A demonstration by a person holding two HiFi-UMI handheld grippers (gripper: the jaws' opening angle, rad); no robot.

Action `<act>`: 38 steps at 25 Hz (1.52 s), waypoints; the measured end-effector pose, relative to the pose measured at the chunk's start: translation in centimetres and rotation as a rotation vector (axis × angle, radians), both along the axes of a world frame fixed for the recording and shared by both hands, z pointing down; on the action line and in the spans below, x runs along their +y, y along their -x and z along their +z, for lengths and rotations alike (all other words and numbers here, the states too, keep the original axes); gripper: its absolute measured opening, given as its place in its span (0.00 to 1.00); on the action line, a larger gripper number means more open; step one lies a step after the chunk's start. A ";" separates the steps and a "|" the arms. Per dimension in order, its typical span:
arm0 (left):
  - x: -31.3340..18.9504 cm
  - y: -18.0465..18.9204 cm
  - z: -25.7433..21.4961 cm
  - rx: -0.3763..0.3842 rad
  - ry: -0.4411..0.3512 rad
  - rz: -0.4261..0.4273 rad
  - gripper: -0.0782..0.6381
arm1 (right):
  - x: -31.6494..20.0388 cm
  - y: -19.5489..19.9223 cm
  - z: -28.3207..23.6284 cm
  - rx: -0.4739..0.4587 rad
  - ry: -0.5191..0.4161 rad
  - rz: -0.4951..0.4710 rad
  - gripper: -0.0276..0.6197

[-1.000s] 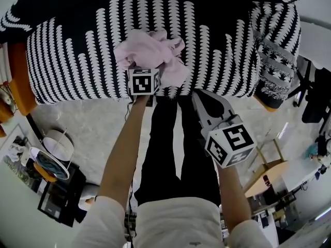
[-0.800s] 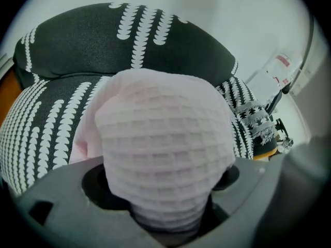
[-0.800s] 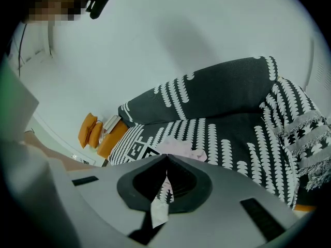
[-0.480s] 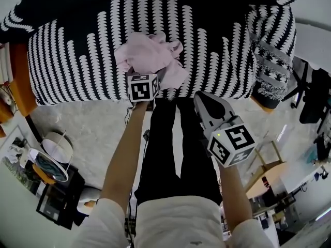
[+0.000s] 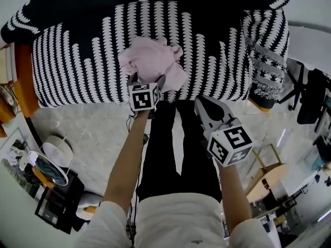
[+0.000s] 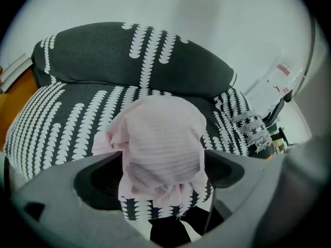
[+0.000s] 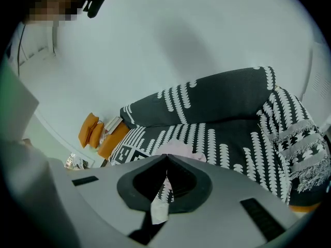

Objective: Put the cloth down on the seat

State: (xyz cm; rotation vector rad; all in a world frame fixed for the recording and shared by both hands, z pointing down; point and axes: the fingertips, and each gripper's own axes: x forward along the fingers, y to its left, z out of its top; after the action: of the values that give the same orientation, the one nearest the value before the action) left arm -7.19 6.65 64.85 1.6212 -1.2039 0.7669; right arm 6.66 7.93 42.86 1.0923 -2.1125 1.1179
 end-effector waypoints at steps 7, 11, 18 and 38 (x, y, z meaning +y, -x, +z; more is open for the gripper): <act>0.1 0.7 -3.1 -0.018 0.001 0.018 0.79 | 0.6 0.8 -1.3 0.046 -0.020 -0.022 0.05; 1.0 0.8 -6.2 0.001 0.004 0.030 0.79 | 1.5 1.2 -3.1 0.060 -0.016 -0.026 0.05; 0.7 1.8 -12.4 -0.036 -0.085 0.081 0.78 | 1.4 2.2 -7.0 0.059 -0.068 -0.028 0.05; 2.9 2.4 -30.1 -0.018 -0.228 0.096 0.31 | 2.2 1.2 -16.3 0.077 -0.184 -0.008 0.05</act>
State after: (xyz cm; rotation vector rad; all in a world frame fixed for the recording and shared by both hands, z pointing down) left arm -9.60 9.54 34.79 1.8736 -1.2709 0.7259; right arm 5.45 10.17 26.59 1.1893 -2.1902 0.8770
